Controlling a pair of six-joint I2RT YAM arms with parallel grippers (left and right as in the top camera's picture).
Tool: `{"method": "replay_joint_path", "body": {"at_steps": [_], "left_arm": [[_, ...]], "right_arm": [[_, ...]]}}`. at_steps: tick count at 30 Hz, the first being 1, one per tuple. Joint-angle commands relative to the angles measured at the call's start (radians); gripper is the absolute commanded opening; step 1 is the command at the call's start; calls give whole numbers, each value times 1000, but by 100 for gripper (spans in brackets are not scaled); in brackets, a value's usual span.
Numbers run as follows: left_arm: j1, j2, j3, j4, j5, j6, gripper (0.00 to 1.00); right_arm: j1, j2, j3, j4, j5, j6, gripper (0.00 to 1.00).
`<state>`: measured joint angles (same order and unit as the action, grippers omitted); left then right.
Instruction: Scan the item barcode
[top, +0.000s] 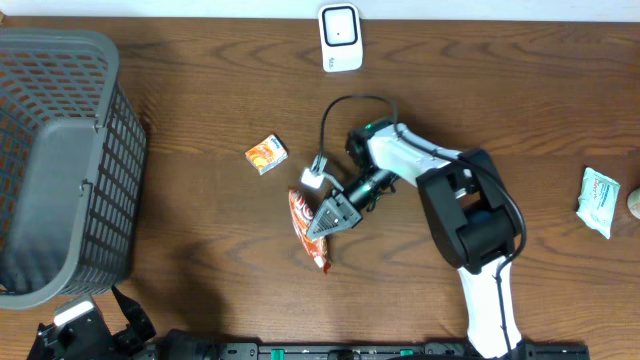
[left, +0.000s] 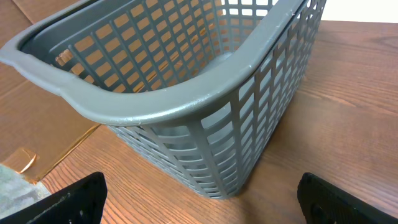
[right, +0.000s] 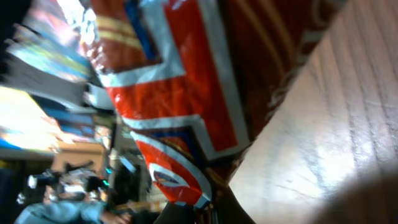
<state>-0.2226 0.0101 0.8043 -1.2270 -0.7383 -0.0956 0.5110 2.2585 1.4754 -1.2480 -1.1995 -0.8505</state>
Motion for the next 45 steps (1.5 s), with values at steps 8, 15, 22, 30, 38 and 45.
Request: {"method": "replay_joint_path", "body": {"at_steps": [8, 15, 22, 30, 38, 45], "left_arm": [[3, -7, 1, 0, -5, 13, 98], [3, -7, 1, 0, -5, 13, 98], [3, -7, 1, 0, -5, 13, 98], [3, -7, 1, 0, -5, 13, 98], [3, -7, 1, 0, -5, 13, 98], [3, -7, 1, 0, -5, 13, 98]], "right_arm": [[13, 50, -11, 197, 446, 595, 35], [-24, 49, 106, 110, 455, 622, 99], [7, 32, 335, -63, 581, 660, 99], [185, -7, 408, -103, 1014, 977, 99], [417, -6, 370, -51, 1202, 1173, 99], [539, 8, 366, -44, 1345, 1305, 99]]}}
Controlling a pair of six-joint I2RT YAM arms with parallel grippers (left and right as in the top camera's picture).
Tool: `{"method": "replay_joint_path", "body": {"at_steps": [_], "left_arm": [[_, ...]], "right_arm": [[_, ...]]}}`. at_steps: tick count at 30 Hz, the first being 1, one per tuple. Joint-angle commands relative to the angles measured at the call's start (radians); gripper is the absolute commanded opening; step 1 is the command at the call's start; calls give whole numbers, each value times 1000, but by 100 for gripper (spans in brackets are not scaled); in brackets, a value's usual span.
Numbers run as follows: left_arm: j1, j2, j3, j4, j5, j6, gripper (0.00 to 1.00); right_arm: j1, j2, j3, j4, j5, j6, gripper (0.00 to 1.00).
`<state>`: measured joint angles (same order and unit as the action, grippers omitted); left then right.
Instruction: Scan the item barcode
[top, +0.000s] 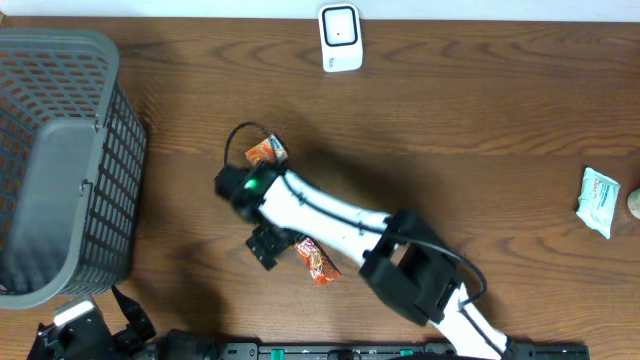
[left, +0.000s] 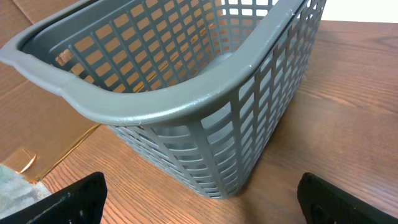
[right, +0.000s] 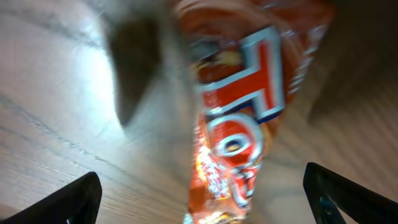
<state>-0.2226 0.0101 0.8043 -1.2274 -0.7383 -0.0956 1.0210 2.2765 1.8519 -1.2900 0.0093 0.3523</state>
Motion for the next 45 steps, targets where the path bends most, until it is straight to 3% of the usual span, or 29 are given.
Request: {"method": "replay_joint_path", "body": {"at_steps": [1, 6, 9, 20, 26, 27, 29, 34, 36, 45], "left_arm": [[3, -7, 1, 0, -5, 13, 98], [3, -7, 1, 0, -5, 13, 98], [3, -7, 1, 0, -6, 13, 98], [3, -7, 1, 0, -5, 13, 98], [3, -7, 1, 0, -5, 13, 98], [3, -7, 1, 0, -5, 13, 98], [3, -7, 1, 0, -5, 13, 98], [3, -7, 1, 0, -5, 13, 98], [3, -7, 1, 0, -5, 13, 98], [3, -7, 1, 0, -6, 13, 98]], "right_arm": [[40, -3, -10, -3, 167, 110, 99], [88, 37, -18, -6, 222, 121, 98], [99, 67, -18, -23, 221, 147, 84], [127, 102, -127, -21, 255, 212, 65], [126, 102, -147, -38, 304, 254, 38], [125, 102, -147, -37, 312, 254, 30], [125, 102, -147, -39, 332, 265, 1], [123, 102, -140, -57, 343, 235, 1], [112, 102, -124, -69, 266, 147, 1], [-59, 93, 14, -134, -478, -335, 1]]}}
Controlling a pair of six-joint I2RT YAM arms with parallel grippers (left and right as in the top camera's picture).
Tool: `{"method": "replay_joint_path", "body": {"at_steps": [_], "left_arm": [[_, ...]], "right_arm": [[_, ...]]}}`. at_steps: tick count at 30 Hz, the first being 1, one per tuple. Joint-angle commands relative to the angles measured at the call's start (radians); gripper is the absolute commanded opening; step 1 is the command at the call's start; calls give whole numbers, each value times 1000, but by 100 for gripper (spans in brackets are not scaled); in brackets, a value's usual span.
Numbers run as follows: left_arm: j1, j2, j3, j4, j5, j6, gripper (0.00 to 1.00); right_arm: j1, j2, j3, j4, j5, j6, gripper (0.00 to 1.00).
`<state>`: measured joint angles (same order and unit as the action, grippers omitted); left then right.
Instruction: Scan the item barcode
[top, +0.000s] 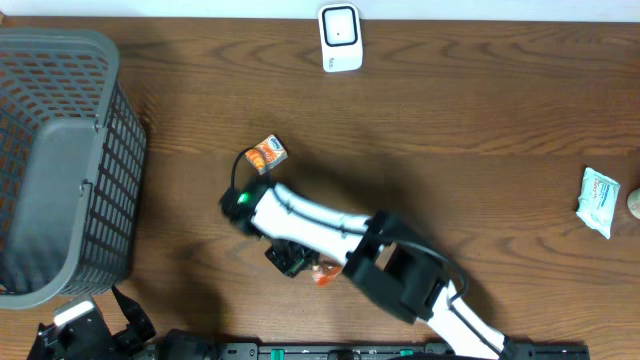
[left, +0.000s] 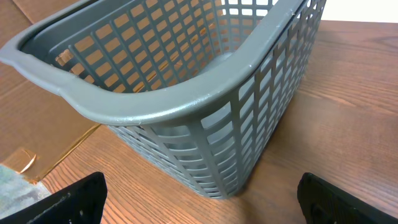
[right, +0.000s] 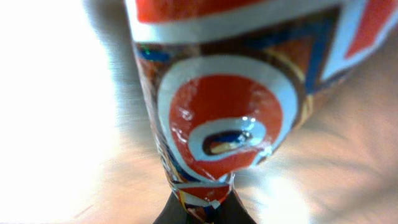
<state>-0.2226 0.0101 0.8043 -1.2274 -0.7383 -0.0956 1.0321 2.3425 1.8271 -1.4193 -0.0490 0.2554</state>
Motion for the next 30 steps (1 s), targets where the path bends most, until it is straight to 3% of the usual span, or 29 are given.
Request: {"method": "replay_joint_path", "body": {"at_steps": [1, 6, 9, 17, 30], "left_arm": [[3, -7, 1, 0, -5, 13, 98], [3, -7, 1, 0, -5, 13, 98], [3, -7, 1, 0, -5, 13, 97], [3, -7, 1, 0, -5, 13, 98], [3, -7, 1, 0, -5, 13, 98]], "right_arm": [[-96, 27, 45, -14, -489, -280, 1], [-258, 27, 42, -106, -806, -540, 1], [-341, 27, 35, -104, -890, -607, 1], [-521, 33, -51, 31, -956, -611, 1], [-560, 33, -238, 201, -940, -545, 5]]}}
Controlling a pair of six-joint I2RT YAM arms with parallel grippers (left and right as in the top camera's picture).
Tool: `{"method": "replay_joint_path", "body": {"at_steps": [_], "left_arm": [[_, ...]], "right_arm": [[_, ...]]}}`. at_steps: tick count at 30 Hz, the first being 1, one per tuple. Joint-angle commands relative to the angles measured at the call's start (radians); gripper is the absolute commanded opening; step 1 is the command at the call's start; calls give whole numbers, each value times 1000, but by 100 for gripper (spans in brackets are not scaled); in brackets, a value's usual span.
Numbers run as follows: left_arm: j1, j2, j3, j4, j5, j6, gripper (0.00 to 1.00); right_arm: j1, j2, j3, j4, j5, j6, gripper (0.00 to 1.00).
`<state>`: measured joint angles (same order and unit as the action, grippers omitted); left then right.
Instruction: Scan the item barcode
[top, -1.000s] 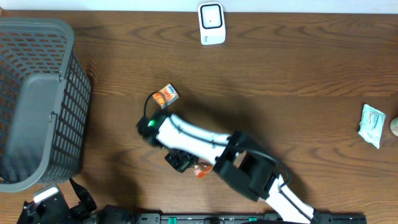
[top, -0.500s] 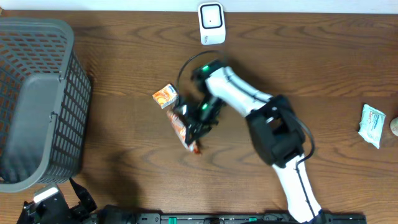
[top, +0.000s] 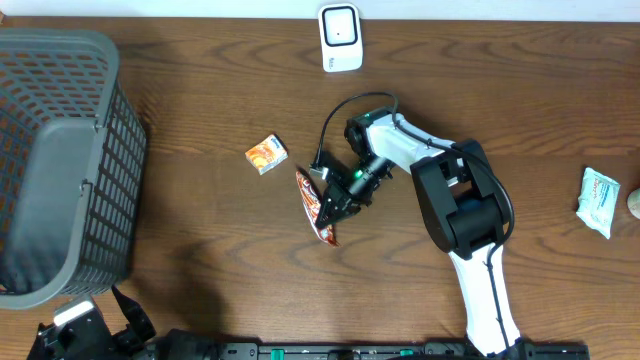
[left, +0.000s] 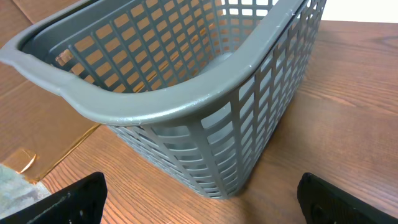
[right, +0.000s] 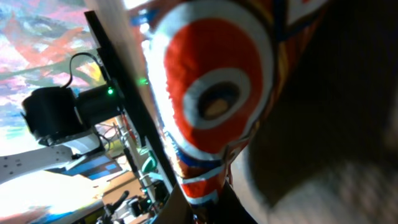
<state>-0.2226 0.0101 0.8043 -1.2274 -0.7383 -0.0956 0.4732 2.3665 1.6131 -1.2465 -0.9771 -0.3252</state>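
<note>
A red snack packet with white and blue markings hangs tilted just left of the table's middle, and my right gripper is shut on it. In the right wrist view the packet fills the frame, pinched at its lower end between the two fingers. The white barcode scanner stands at the table's back edge, well above the packet. My left gripper is open at the front left, its fingertips apart with only wood between them.
A grey mesh basket takes up the left side, and its rim is close before the left gripper. A small orange box lies left of the packet. A pale green packet lies at the right edge.
My right gripper has moved from the front centre-left back toward the table's middle with the red packet, and the packet now shows beside the gripper. The left arm has not moved.
At first my right gripper held the red packet near the table's middle. Then it stood open further left with the packet lying before it. Then it was shut on the packet at the front, and now holds it back near the middle.
</note>
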Motion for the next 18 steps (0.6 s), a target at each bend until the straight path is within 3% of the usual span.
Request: {"method": "replay_joint_path", "body": {"at_steps": [1, 4, 7, 8, 9, 10, 18], "left_arm": [[3, -7, 1, 0, -5, 13, 98], [3, -7, 1, 0, -5, 13, 98], [3, -7, 1, 0, -6, 13, 98], [3, -7, 1, 0, -5, 13, 98], [3, -7, 1, 0, -5, 13, 98], [3, -7, 1, 0, -5, 13, 98], [3, -7, 1, 0, -5, 13, 98]], "right_arm": [[-2, 9, -32, 47, 13, 69, 6], [-3, 9, -72, 124, 83, 192, 8], [-5, 9, -89, 155, 90, 209, 20], [-8, 9, -89, 158, 90, 209, 41], [-10, 9, -89, 159, 91, 209, 79], [-14, 9, -89, 160, 100, 212, 99], [-63, 9, -81, 161, 433, 363, 99]]}}
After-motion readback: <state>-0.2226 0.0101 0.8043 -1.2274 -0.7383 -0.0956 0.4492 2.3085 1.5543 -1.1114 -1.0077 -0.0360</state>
